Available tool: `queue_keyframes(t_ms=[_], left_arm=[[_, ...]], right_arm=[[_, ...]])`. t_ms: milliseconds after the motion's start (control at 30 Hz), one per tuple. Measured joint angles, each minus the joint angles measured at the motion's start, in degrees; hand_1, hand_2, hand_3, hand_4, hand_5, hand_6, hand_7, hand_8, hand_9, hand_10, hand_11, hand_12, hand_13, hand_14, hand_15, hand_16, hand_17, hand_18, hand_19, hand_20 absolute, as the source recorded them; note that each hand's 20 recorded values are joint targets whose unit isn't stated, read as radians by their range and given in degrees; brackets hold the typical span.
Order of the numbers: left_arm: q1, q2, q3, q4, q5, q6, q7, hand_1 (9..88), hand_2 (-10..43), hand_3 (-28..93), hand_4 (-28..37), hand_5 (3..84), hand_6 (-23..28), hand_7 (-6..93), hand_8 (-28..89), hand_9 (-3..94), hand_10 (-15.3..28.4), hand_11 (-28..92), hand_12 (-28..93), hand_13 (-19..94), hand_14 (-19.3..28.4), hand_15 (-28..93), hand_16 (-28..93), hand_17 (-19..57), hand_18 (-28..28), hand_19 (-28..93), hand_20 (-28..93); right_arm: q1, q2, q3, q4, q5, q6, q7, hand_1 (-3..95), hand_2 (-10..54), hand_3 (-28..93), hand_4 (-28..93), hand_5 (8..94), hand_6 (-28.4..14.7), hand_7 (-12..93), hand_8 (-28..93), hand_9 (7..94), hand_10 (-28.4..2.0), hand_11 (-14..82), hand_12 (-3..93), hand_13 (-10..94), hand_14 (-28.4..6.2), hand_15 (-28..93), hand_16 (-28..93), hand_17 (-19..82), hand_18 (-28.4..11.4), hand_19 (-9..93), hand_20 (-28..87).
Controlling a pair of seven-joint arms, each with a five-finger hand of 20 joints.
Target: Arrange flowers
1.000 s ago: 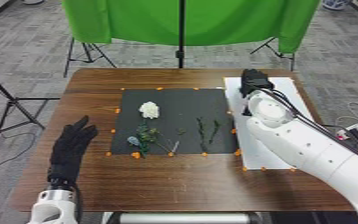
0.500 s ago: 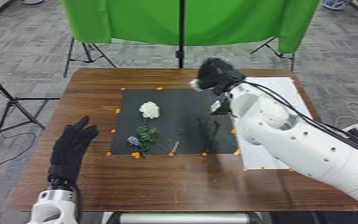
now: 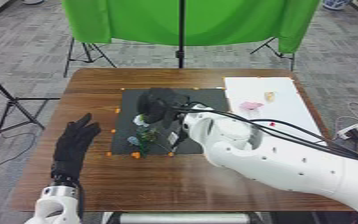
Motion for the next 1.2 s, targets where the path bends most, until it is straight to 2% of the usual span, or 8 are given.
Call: queue_keyframes(t_ms=[300, 800, 933, 1067, 1200], left_arm=[[0.7, -0.02, -0.09, -0.17, -0.02, -0.18, 0.19, 18.0, 5.4, 63, -28.3, 40.2, 3.8, 7.9, -4, 41.3, 12.7, 15, 16, 29, 16.3, 18, 4, -0.2, 13.2, 6, 19], [0.9, 0.01, -0.17, -0.3, -0.02, -0.49, 0.31, 18.0, 5.0, 63, -28.3, 40.1, 3.7, 7.9, -4, 41.2, 12.7, 15, 16, 29, 16.3, 18, 4, -0.3, 13.3, 6, 19], [0.9, 0.01, -0.18, -0.3, -0.01, -0.56, 0.31, 18.1, 4.9, 64, -28.3, 40.0, 3.7, 7.9, -4, 41.1, 12.6, 15, 16, 29, 16.3, 18, 4, -0.2, 13.2, 6, 19], [0.9, 0.01, -0.18, -0.3, -0.01, -0.7, 0.3, 18.3, 4.8, 64, -28.3, 40.0, 3.7, 7.8, -4, 41.1, 12.7, 15, 16, 29, 16.2, 18, 4, -0.3, 13.3, 6, 19], [1.0, 0.0, -0.22, -0.32, 0.01, -0.88, 0.29, 18.3, 4.6, 64, -28.3, 39.9, 3.7, 7.9, -4, 41.0, 12.6, 15, 16, 29, 16.3, 18, 4, -0.3, 13.3, 6, 19]], right_arm=[[0.0, -2.7, -2.3, 3.5, -2.7, -4.2, 1.2, 62.2, -9.5, 55, -16, 78.3, 0.1, 19, 9, 89.8, -9.1, 7.0, 36.8, 94, -1.2, 59, 33, 70, -8.5, 93, 56], [-0.6, -3.1, -2.7, 7.0, -4.8, -6.4, 3.2, 58.6, -9.5, 53, -15, 72.7, 1.0, 16, 7, 85.7, -9.8, 7.9, 35.5, 93, -1.5, 58, 34, 69, -8.6, 93, 55], [-1.0, -3.0, -1.8, 6.9, -4.8, -8.0, 3.2, 55.6, -9.5, 56, -16, 68.9, 0.9, 15, 5, 84.0, -9.9, 10.5, 33.4, 92, -1.5, 58, 34, 69, -8.4, 93, 55], [-1.3, -2.7, -1.0, 6.7, -4.7, -8.9, 3.1, 53.5, -9.5, 57, -16, 64.3, 1.5, 15, -7, 82.3, -10.1, 12.3, 31.6, 92, -1.6, 58, 34, 69, -8.1, 93, 54], [-1.7, -2.2, 0.2, 6.0, -4.4, -9.7, 3.0, 50.9, -9.5, 59, -17, 60.4, 1.5, 14, -9, 80.8, -10.7, 15.2, 29.1, 93, -1.6, 57, 34, 69, -8.0, 93, 53]])
